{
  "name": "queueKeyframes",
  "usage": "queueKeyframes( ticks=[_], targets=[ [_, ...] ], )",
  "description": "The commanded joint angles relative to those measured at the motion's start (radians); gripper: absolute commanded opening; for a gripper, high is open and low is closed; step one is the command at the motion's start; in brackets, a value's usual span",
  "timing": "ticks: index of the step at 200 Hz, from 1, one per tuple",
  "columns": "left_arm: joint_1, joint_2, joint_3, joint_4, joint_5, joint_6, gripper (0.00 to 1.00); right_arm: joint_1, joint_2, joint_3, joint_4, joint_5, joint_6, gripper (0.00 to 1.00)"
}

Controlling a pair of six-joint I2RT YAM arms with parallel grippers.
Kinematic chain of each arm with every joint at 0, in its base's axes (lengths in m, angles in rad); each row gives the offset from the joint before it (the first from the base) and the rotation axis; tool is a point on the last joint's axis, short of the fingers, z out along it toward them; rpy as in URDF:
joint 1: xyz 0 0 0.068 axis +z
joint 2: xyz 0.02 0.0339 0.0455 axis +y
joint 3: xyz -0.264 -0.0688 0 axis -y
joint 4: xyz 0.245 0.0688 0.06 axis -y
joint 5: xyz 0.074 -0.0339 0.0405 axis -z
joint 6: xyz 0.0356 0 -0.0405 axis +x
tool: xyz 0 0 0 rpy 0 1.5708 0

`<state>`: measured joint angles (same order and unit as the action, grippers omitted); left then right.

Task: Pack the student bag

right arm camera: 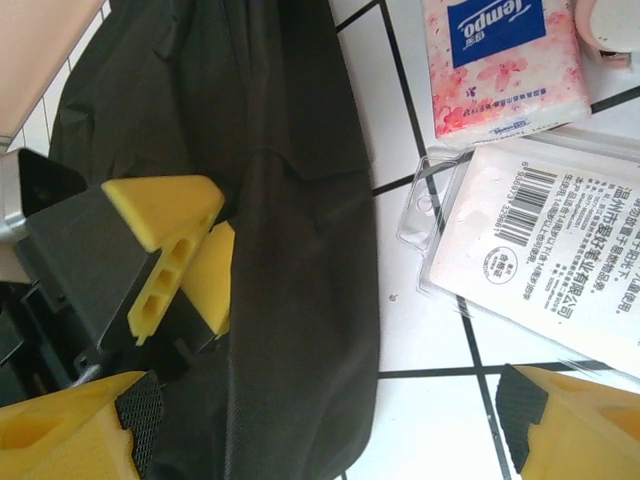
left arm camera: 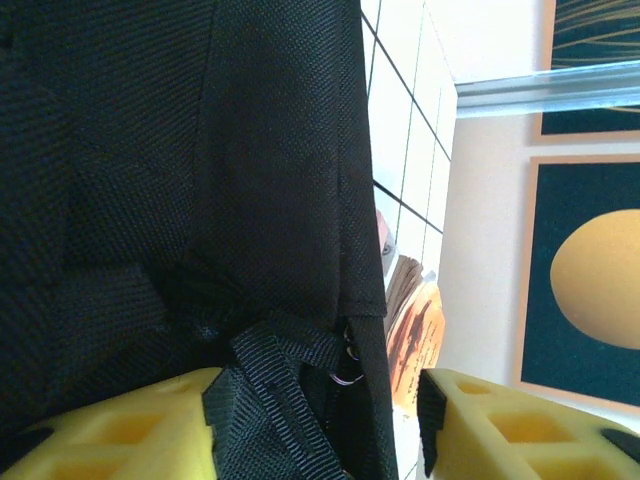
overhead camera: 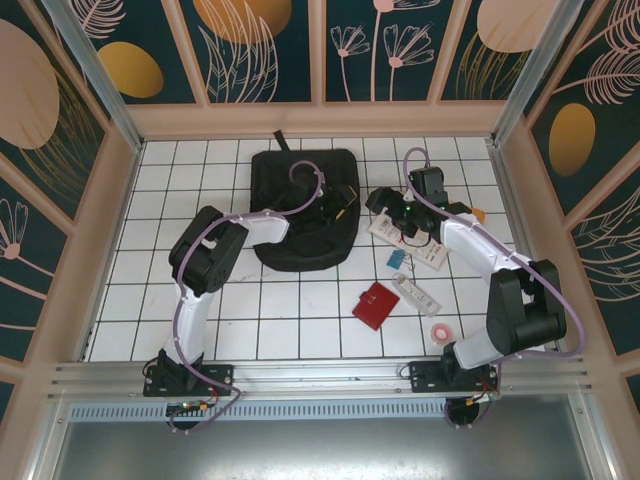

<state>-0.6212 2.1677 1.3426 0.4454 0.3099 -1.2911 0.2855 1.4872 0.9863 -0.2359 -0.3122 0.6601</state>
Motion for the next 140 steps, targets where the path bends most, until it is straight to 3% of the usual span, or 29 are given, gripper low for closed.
queueKeyframes(
  ticks=[1,88,115,140],
  targets=[
    [-0.003,0.043,0.026,0.06,0.009,-0.033,0.47,0.009,-0.003,0.013,-0.006,0.01,-0.028,0.89],
    [-0.004,0.07,0.027,0.171,0.024,-0.056,0.14,0.008,-0.047,0.007,-0.017,0.048,-0.045,0.88],
    [-0.004,0.067,0.021,0.18,0.033,-0.047,0.0,0.008,-0.047,0.02,-0.033,0.058,-0.053,0.88],
    [-0.003,0.043,0.009,0.162,0.028,-0.01,0.0,0.008,-0.047,0.031,-0.045,0.068,-0.064,0.88]
  ],
)
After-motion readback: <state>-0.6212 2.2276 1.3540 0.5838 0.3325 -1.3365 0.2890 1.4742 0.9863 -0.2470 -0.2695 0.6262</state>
